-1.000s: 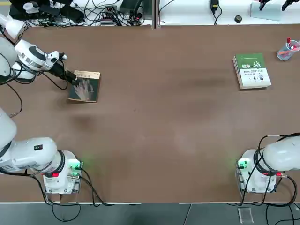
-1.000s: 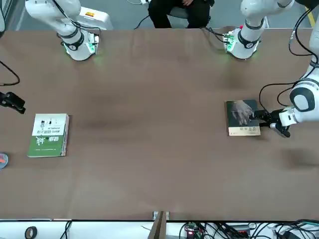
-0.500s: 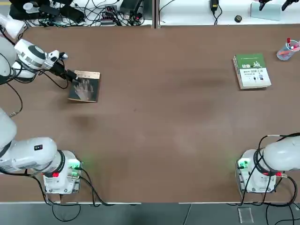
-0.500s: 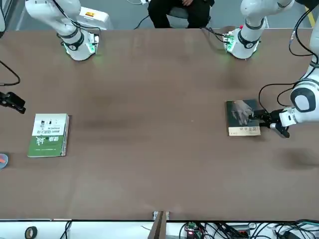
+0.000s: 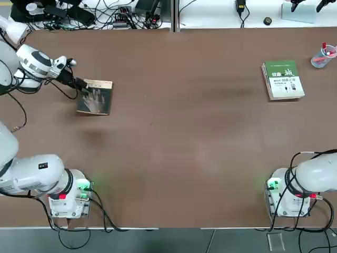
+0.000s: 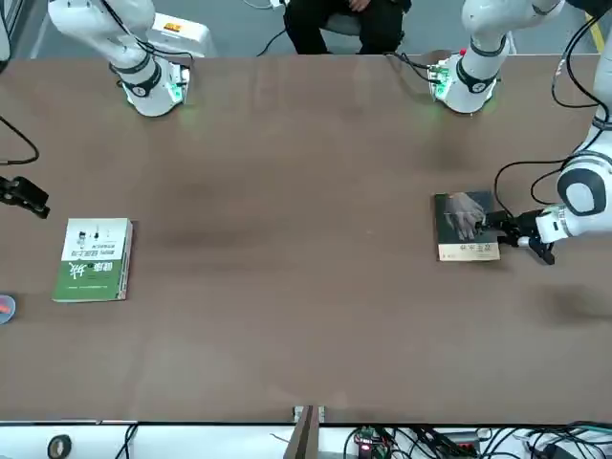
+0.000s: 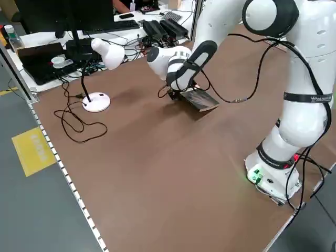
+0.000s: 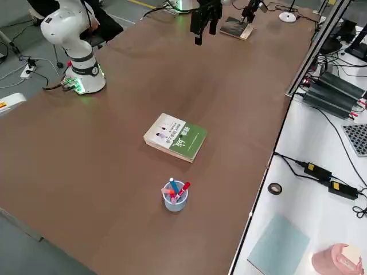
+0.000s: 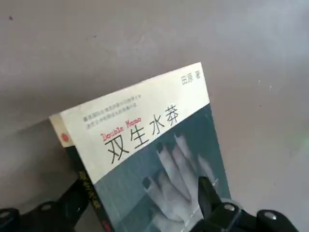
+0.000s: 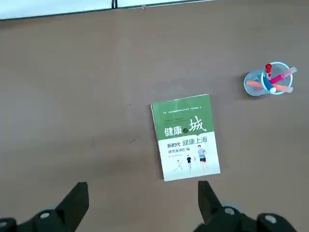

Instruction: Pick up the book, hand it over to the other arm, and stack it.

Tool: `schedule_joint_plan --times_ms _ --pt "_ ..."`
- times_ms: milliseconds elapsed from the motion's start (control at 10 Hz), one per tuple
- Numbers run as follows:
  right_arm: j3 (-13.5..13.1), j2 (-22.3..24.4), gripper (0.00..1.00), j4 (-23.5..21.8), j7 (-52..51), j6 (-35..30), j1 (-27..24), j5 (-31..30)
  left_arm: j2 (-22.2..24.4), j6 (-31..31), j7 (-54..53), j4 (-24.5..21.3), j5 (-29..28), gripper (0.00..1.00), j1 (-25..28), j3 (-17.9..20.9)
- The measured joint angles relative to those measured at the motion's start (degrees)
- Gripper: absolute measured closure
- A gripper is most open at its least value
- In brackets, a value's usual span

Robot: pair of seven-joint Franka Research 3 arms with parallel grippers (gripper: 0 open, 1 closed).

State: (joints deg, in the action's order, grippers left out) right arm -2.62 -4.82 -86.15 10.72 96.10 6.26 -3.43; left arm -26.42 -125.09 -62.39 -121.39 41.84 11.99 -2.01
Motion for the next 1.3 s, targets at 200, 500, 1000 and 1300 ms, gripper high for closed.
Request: schedule_joint_plan --times_ms 200,500,1000,1300 --pt "0.0 0.0 0.0 0.0 0.0 0.0 0.0 0.0 0.0 0.1 0.0 0.0 0.0 0.02 0.0 -0.1" --pt "0.0 0.0 0.0 0.0 0.0 0.0 0.0 0.0 -0.1 0.1 0.0 0.0 0.2 0.02 0.0 -0.1" --pt "0.0 0.0 0.0 0.0 0.0 0.0 0.0 0.0 -1.3 0.2 -1.9 -0.1 2.3 0.03 -0.1 -0.3" --pt "0.0 0.0 0.0 0.0 0.0 0.0 0.0 0.0 -1.5 0.2 -2.0 -0.1 2.5 0.05 -0.1 -0.4"
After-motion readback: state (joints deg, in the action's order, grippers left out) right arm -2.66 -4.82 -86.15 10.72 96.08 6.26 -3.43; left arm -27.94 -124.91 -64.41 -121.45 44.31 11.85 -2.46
